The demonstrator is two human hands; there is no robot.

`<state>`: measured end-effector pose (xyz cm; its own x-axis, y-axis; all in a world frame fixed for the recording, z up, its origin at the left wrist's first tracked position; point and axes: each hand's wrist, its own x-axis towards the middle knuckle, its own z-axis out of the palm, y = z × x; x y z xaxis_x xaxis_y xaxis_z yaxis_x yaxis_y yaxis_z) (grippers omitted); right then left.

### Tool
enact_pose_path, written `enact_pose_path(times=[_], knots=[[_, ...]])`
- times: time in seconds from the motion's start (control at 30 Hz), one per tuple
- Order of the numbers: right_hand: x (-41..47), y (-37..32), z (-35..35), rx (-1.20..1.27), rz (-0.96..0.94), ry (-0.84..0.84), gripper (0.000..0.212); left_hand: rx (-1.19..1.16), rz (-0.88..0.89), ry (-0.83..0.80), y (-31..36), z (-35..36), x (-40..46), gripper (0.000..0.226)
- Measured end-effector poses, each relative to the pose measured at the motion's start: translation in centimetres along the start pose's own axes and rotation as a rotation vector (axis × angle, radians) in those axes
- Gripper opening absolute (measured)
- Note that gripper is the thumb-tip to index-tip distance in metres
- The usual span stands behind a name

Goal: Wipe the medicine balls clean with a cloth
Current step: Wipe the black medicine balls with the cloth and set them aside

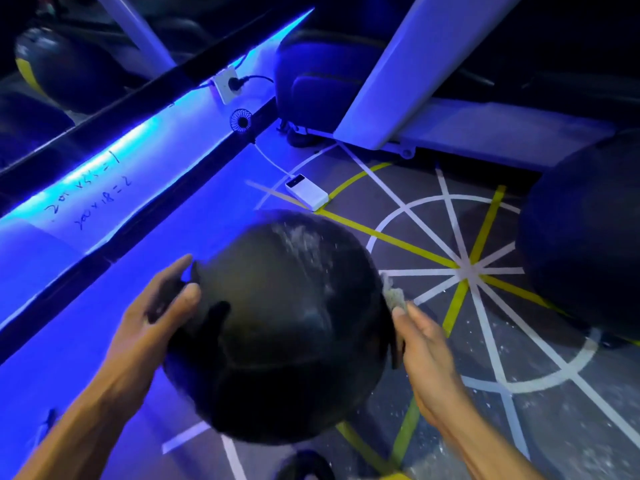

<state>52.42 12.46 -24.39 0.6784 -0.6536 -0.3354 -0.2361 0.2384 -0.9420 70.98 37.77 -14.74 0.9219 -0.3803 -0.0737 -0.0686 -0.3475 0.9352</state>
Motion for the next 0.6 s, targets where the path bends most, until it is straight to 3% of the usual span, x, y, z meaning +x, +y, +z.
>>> enact_pose_path(times=[0.07, 0.2, 0.3, 0.4, 0.43, 0.53, 0.6], knots=[[-0.7, 0.4, 0.7, -0.037, -0.033, 0.078, 0.039, 0.006, 0.008, 0.027, 0.3, 2.1, -0.2, 0.075], [-2.6, -0.4, 2.3, -0.065, -0.173, 0.197, 0.036, 0.053, 0.045, 0.065, -0.4, 4.0, -0.5, 0.074], [-5.5, -2.1, 4.7, -0.169, -0.554, 0.135, 0.048, 0.078, 0.065, 0.058, -0.3, 4.3, -0.4, 0.080], [-5.3, -1.1, 4.8, -0.485, -0.890, -0.051, 0.051, 0.076, 0.074, 0.076, -0.4, 4.3, -0.5, 0.082], [-3.8, -0.7, 3.6, -0.493, -0.865, -0.063, 0.049, 0.084, 0.069, 0.078, -0.5, 4.3, -0.6, 0.083], [-0.1, -1.6, 0.9, -0.369, -0.424, 0.145, 0.038, 0.099, 0.094, 0.085, -0.8, 4.4, -0.9, 0.082], [-0.9, -2.8, 1.5, -0.357, -0.405, 0.156, 0.039, 0.124, 0.102, 0.087, -0.8, 4.9, -1.1, 0.078]])
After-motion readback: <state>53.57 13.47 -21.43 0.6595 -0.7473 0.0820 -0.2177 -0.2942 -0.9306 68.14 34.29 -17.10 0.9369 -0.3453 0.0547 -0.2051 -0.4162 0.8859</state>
